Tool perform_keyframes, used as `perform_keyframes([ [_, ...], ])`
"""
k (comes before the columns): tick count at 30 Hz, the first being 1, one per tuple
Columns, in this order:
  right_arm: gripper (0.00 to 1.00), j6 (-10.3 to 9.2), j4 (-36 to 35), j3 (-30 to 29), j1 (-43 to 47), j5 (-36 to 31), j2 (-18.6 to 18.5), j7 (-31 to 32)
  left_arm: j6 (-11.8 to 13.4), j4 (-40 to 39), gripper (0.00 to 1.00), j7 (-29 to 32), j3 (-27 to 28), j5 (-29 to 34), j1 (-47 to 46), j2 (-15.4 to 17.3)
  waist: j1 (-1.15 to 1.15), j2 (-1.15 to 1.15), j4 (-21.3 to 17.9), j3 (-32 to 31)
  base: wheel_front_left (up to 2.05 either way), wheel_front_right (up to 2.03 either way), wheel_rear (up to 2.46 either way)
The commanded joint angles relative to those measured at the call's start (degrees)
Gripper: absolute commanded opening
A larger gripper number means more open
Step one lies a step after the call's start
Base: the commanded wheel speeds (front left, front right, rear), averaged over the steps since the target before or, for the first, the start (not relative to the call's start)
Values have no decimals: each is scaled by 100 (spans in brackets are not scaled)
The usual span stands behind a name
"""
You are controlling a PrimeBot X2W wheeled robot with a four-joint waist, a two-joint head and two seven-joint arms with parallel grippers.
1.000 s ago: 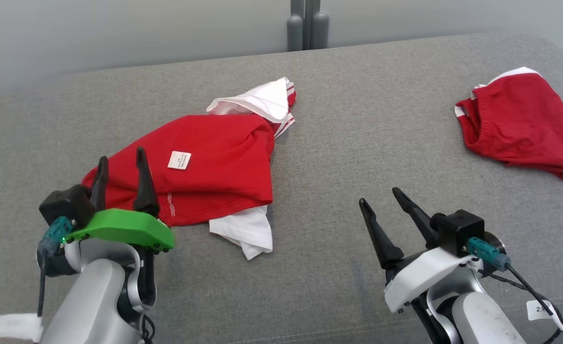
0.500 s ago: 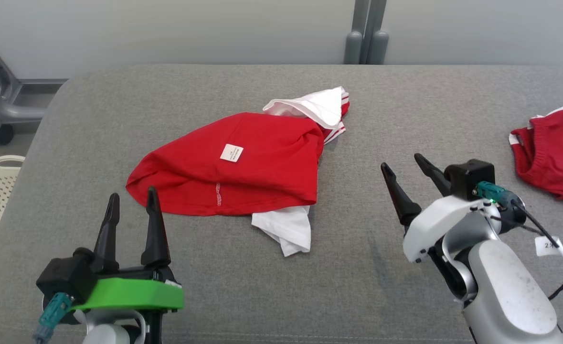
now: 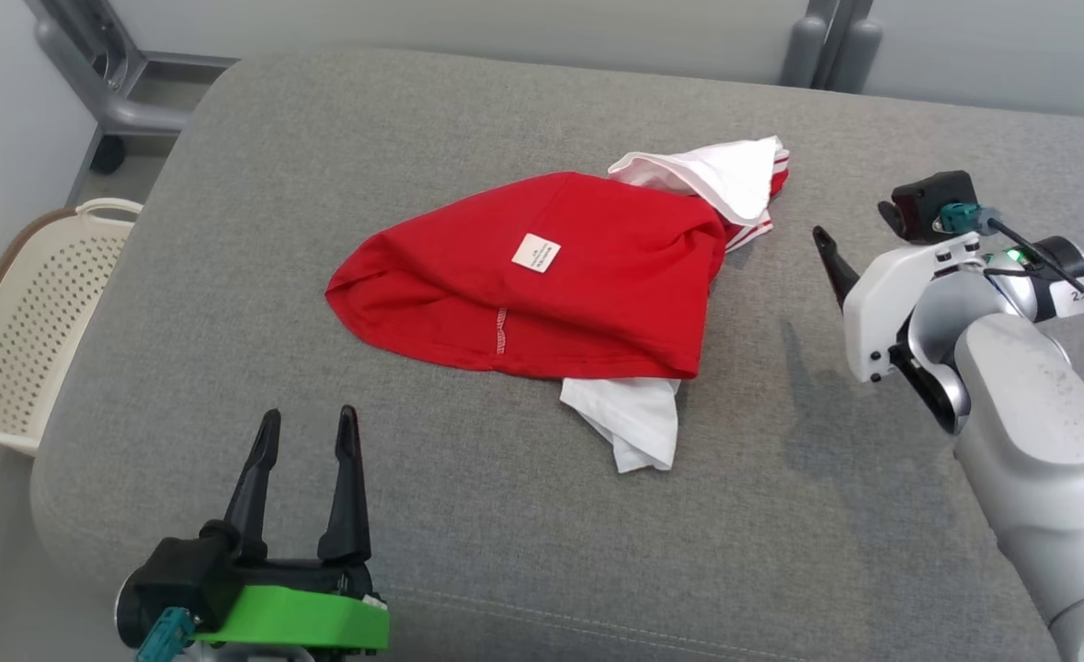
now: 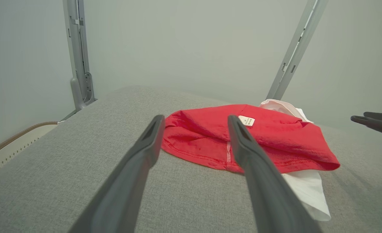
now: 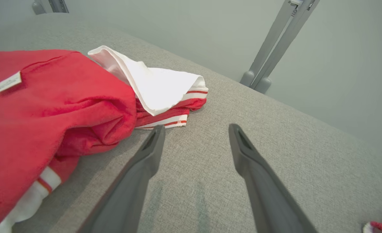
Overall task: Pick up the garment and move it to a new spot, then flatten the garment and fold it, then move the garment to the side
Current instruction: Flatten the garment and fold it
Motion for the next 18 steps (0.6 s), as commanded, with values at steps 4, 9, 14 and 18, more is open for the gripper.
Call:
perform_keyframes([
  [4,100,-4,520,126,-468,-85,-155,-199,-134,-54,100,-16,-45,198,-201,-110,0,0,547,544,0,0,0],
  [9,100,-4,890,306,-790,-32,-237,-309,-191,-120,100,-17,-25,265,-316,-186,0,0,754,770,0,0,0],
  [14,100,-4,1288,510,-1043,172,-157,-430,-233,-93,100,-17,-12,337,-366,-220,0,0,909,885,0,0,0],
  [18,100,-4,1559,685,-1191,293,-136,-480,-259,-66,100,-17,-12,368,-358,-241,0,0,960,925,0,0,0],
])
